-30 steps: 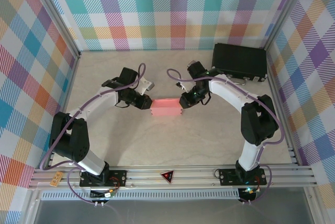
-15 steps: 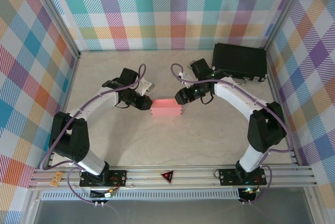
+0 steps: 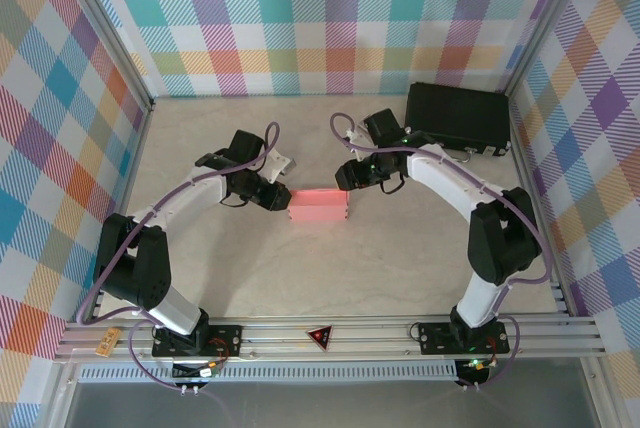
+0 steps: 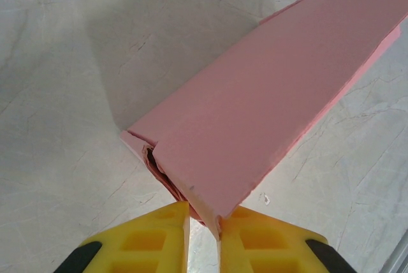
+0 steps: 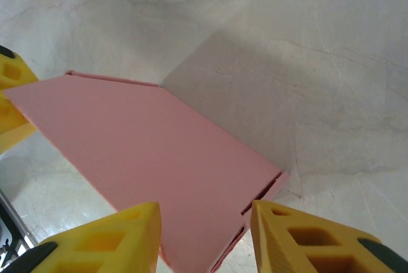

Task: Fold the paper box

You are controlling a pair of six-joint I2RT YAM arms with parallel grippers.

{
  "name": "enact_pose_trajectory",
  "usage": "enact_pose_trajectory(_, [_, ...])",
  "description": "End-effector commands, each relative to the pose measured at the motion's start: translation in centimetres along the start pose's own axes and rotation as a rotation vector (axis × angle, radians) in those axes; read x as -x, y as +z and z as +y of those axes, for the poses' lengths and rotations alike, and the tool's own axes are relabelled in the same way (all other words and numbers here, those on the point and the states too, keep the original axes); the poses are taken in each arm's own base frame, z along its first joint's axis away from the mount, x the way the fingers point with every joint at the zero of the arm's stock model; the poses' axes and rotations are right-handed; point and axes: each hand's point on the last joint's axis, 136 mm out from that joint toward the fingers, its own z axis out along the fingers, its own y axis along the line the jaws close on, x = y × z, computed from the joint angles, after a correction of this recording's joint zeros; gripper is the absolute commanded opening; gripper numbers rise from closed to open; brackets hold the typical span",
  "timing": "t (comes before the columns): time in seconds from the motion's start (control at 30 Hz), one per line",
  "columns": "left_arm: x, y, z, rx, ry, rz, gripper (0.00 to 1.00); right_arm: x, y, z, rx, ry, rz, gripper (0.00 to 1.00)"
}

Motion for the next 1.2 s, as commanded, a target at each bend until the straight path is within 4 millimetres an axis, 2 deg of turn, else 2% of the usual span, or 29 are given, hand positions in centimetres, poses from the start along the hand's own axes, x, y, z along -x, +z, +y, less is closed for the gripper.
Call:
enact_pose_trajectory(0.0, [-1.0, 0.4, -0.6, -0.027, 0.009, 0.036, 0.18, -0.1, -0.1, 0.0, 0.003, 0.019, 0.016, 0.42])
enact_pose_trajectory(0.37, [-1.1, 0.2, -0.8, -0.029, 0.011, 0.03, 0.22, -2.5, 1.0, 0.1, 0.015, -0.006, 0.086, 0.41])
enact_pose_trajectory(0.7, [-1.4, 0.3, -0.8, -0.023, 0.011, 0.026, 0.26, -3.3, 1.7, -0.5, -0.026, -0.017, 0.106, 0.42])
enact_pose_trajectory(1.17, [-0.7, 1.8, -0.2, -0.017, -0.02, 0.047, 0.23, -1.6, 1.6, -1.6, -0.098, -0.025, 0.075, 0.44])
